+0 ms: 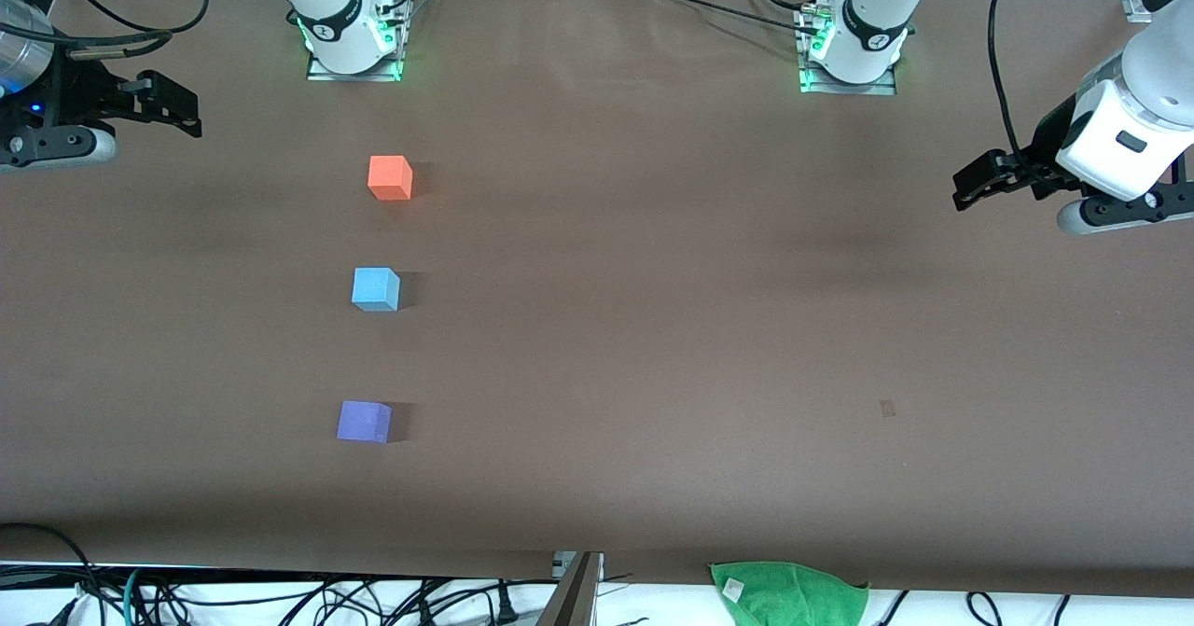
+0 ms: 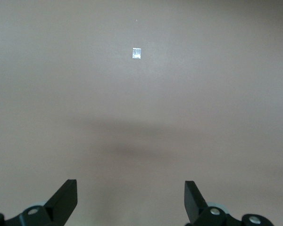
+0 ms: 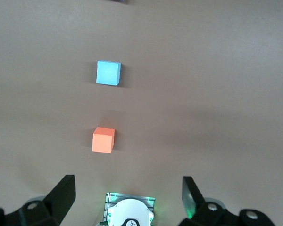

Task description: Place blue block between orange and purple blocks

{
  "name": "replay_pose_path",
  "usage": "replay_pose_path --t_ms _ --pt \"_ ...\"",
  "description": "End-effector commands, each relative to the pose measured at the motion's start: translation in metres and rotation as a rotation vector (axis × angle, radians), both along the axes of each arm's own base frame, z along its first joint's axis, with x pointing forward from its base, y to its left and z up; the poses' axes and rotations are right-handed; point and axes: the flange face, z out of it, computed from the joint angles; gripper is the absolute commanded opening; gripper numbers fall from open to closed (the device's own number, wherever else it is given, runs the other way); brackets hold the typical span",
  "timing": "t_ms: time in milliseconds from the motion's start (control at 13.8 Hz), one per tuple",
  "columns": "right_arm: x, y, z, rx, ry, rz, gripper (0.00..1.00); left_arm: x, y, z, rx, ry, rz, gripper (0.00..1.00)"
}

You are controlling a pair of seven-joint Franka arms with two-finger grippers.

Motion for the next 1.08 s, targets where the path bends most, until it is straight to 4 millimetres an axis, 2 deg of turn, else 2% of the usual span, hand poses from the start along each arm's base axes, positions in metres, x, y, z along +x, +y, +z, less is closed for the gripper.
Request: replay_pose_path --t_ms 0,1011 --pt "-0.0015 0.0007 0.002 -0.005 -0.007 0.002 1.0 0.0002 -0.0014 0.0074 0.013 -0.019 -0.017 1.0" --pt "0.0009 0.0022 0.0013 -0.006 -0.017 0.01 1.0 0.0014 -0.0051 0.0073 0.017 -0.018 -0.027 1.0"
